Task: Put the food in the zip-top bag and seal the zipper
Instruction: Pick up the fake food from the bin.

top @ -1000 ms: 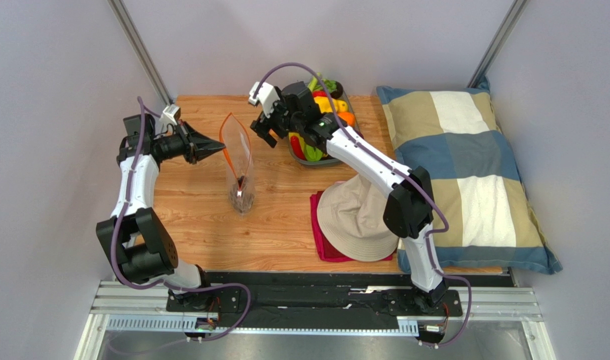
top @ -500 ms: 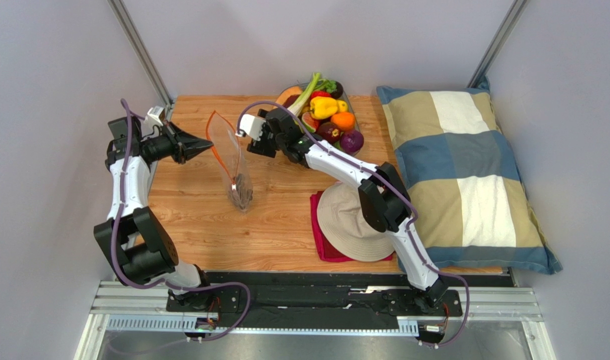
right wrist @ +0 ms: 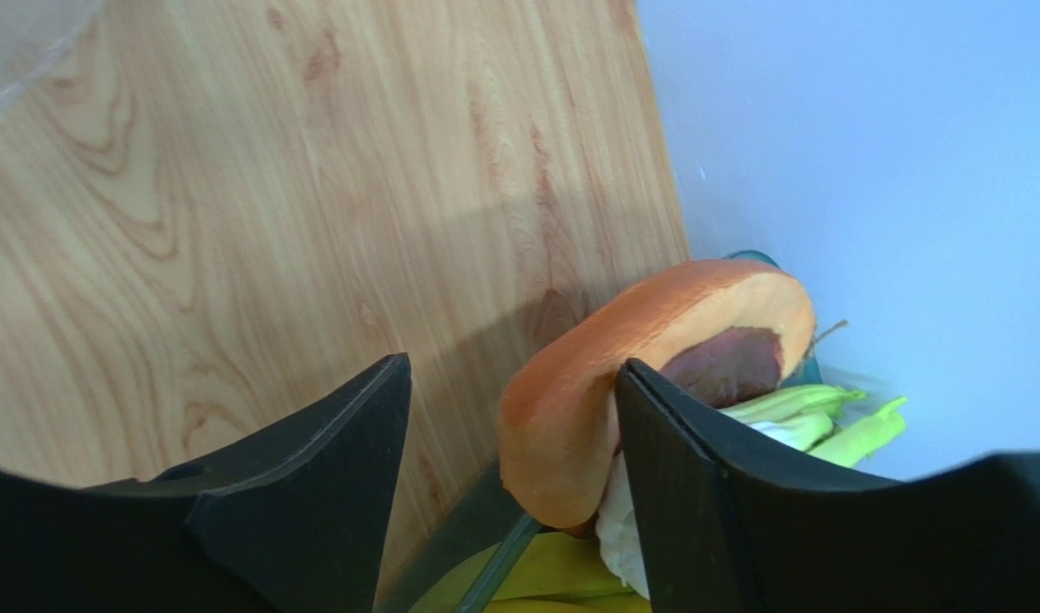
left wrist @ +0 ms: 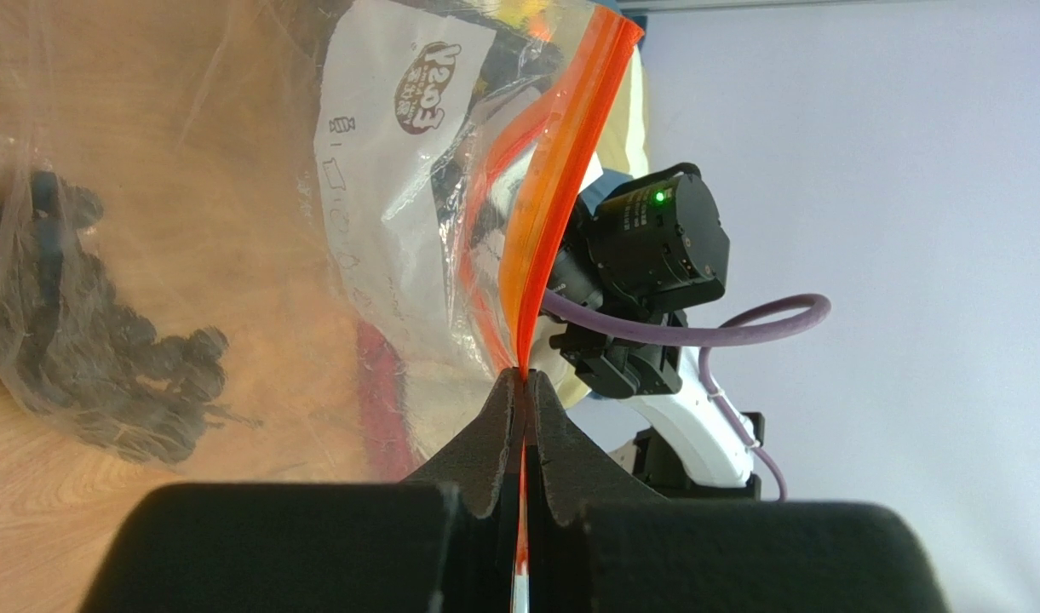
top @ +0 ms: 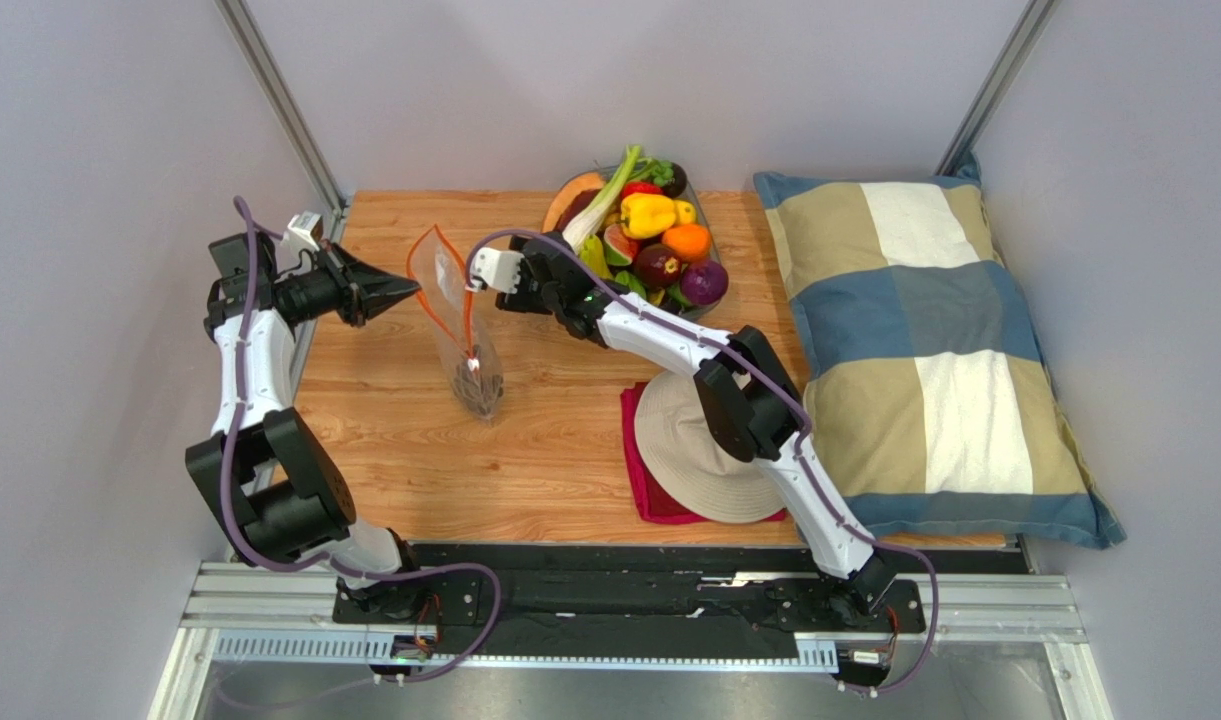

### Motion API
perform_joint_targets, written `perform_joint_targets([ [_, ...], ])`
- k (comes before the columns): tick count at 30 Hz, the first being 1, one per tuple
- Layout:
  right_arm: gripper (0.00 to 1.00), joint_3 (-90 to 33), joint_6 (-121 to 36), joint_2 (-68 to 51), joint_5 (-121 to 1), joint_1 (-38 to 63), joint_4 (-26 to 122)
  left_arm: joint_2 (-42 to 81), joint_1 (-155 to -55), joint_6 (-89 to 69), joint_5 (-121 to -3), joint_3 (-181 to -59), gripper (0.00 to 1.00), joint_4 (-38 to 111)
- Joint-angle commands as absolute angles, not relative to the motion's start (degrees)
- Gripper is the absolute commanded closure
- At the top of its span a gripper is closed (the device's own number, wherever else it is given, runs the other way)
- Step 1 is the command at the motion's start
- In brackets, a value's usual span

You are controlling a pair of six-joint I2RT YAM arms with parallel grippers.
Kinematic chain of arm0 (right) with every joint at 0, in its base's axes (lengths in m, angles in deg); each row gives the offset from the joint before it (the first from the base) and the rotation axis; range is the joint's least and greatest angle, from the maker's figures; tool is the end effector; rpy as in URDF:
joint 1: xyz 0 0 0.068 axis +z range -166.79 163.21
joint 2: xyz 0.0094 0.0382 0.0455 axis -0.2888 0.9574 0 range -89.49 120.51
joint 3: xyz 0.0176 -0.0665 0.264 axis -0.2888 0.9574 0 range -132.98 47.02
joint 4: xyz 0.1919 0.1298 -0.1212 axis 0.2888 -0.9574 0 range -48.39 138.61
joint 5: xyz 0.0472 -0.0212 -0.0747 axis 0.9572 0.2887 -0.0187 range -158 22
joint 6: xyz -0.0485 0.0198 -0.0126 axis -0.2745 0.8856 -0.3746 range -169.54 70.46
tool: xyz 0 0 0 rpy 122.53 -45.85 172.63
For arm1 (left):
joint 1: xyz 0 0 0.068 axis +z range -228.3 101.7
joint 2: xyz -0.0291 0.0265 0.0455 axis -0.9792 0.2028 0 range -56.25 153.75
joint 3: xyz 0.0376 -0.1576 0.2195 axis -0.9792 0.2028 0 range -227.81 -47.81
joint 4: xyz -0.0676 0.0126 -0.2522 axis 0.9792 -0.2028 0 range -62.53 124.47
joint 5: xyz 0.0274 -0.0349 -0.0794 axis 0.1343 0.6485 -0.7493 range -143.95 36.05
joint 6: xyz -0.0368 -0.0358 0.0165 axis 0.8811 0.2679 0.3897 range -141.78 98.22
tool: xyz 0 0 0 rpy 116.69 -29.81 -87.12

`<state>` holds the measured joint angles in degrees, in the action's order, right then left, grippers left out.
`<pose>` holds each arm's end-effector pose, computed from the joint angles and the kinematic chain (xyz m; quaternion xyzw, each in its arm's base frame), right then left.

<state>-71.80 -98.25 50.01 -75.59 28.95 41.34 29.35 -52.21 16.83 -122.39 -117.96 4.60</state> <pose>0.3996 0.4032 0.2034 -0.6044 0.6058 -0.0700 0.5126 0.2958 0.1079 0.3073 -0.2286 0.7605 -0.5514 0.2557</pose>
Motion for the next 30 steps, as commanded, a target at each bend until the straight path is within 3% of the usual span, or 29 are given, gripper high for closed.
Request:
perform_joint_targets([
  [1,0.41,-74.3,-99.9,51.3,-80.1,29.1,46.6,29.8,-51.2,15.2,-123.2,-121.2,1.00,4.0],
  [6,0.68,-74.3,-98.5,51.6,-81.8,29.0,48.1,30.7,-50.8,13.9,-123.2,-122.9,1.00,2.6],
  [10,1.00,-74.2,-96.0,50.7,-82.5,29.1,48.1,30.8,-50.8,13.7,-123.3,-123.5,1.00,2.3],
  [30,1.00,-70.2,-75.8,41.6,-88.8,28.2,59.7,30.9,-50.7,13.2,-123.0,-123.7,1.00,2.1],
])
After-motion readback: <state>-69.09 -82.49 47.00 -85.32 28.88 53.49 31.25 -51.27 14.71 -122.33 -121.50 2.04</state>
